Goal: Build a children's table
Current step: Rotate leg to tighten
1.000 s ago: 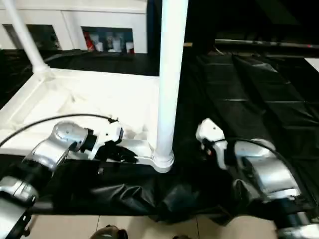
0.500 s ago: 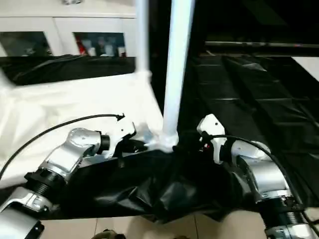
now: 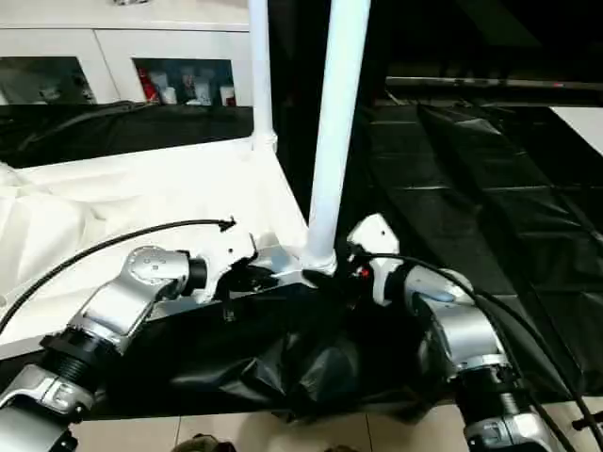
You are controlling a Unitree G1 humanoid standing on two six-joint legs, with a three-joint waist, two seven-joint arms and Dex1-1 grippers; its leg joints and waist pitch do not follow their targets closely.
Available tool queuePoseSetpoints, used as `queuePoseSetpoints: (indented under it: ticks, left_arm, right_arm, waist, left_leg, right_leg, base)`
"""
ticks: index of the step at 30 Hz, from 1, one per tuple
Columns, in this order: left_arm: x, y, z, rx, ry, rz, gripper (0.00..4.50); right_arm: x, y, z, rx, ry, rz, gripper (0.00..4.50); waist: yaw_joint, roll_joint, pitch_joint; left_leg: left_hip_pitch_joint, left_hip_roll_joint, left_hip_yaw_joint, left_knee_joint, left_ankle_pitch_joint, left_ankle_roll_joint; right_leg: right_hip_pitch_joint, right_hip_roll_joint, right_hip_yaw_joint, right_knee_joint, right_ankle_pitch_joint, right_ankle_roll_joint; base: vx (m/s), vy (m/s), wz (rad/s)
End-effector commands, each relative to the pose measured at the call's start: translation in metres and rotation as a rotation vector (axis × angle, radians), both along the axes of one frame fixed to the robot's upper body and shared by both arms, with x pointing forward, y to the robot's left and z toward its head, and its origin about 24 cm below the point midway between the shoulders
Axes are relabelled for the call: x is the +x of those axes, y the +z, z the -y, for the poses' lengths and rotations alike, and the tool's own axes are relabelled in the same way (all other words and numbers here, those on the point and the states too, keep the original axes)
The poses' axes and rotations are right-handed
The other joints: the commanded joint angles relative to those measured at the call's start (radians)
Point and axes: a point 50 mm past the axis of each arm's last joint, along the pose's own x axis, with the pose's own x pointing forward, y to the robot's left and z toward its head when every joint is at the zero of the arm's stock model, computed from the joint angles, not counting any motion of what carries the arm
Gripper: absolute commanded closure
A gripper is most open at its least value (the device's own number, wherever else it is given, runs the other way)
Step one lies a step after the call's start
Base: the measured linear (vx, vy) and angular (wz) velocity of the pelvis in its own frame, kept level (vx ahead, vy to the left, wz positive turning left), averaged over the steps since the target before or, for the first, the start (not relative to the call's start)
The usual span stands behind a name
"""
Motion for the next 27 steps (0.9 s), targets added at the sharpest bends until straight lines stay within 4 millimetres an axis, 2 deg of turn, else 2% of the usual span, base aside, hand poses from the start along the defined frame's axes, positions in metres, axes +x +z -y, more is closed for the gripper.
queuePoseSetpoints:
  ticks: [1,2,4,9,12,18,27]
  left_arm:
    - [-0.005,-0.007,0.000,0.020,-0.022,-0.033,4.50]
    - [-0.005,-0.007,-0.001,0.023,-0.022,-0.032,4.50]
    - [-0.005,-0.007,-0.002,0.027,-0.023,-0.033,4.50]
    - [-0.006,-0.007,-0.005,0.034,-0.026,-0.039,4.50]
    - [-0.006,-0.007,-0.006,0.036,-0.026,-0.042,4.50]
    - [-0.006,-0.007,-0.009,0.042,-0.023,-0.045,4.50]
    - [-0.004,-0.006,-0.011,0.043,-0.013,-0.045,4.50]
  right_arm:
    - [0.004,0.004,-0.003,-0.014,0.013,0.024,0.42]
    - [0.006,0.005,-0.004,-0.004,0.007,0.029,0.42]
    - [0.008,0.006,-0.004,0.008,0.005,0.037,0.42]
    - [0.011,0.006,-0.006,0.009,0.027,0.032,0.89]
    - [0.011,0.004,-0.006,-0.001,0.044,0.024,1.14]
    - [0.012,0.002,-0.007,-0.003,0.061,0.020,1.67]
    - [0.012,0.000,-0.007,0.000,0.068,0.016,1.92]
  waist:
    - [0.003,-0.024,-0.066]
    - [0.002,-0.028,-0.066]
    - [0.002,-0.027,-0.065]
    - [0.002,-0.028,-0.065]
    - [0.002,-0.031,-0.064]
    - [0.001,-0.030,-0.061]
    - [-0.001,-0.032,-0.058]
  left_leg:
    - [0.021,0.073,-0.050,-0.075,-0.232,0.035]
    - [0.024,0.074,-0.050,-0.076,-0.238,0.032]
    - [0.024,0.075,-0.050,-0.077,-0.239,0.030]
    - [0.023,0.075,-0.049,-0.078,-0.229,0.031]
    - [0.023,0.075,-0.049,-0.079,-0.239,0.030]
    - [0.026,0.077,-0.050,-0.081,-0.259,0.021]
    - [0.026,0.077,-0.051,-0.083,-0.276,0.017]
  right_leg:
    - [0.035,-0.092,0.052,-0.094,-0.417,-0.157]
    - [0.034,-0.092,0.054,-0.094,-0.422,-0.152]
    - [0.032,-0.093,0.055,-0.095,-0.413,-0.156]
    - [0.034,-0.092,0.055,-0.089,-0.378,-0.167]
    - [0.035,-0.092,0.055,-0.091,-0.387,-0.167]
    - [0.032,-0.093,0.056,-0.095,-0.411,-0.165]
    - [0.031,-0.094,0.057,-0.097,-0.425,-0.165]
  base:
    - [0.000,0.000,0.00]
    - [0.000,0.000,0.00]
    - [0.000,0.000,0.00]
    - [0.000,0.000,0.00]
    - [0.000,0.000,0.00]
    - [0.000,0.000,0.00]
    - [0.000,0.000,0.00]
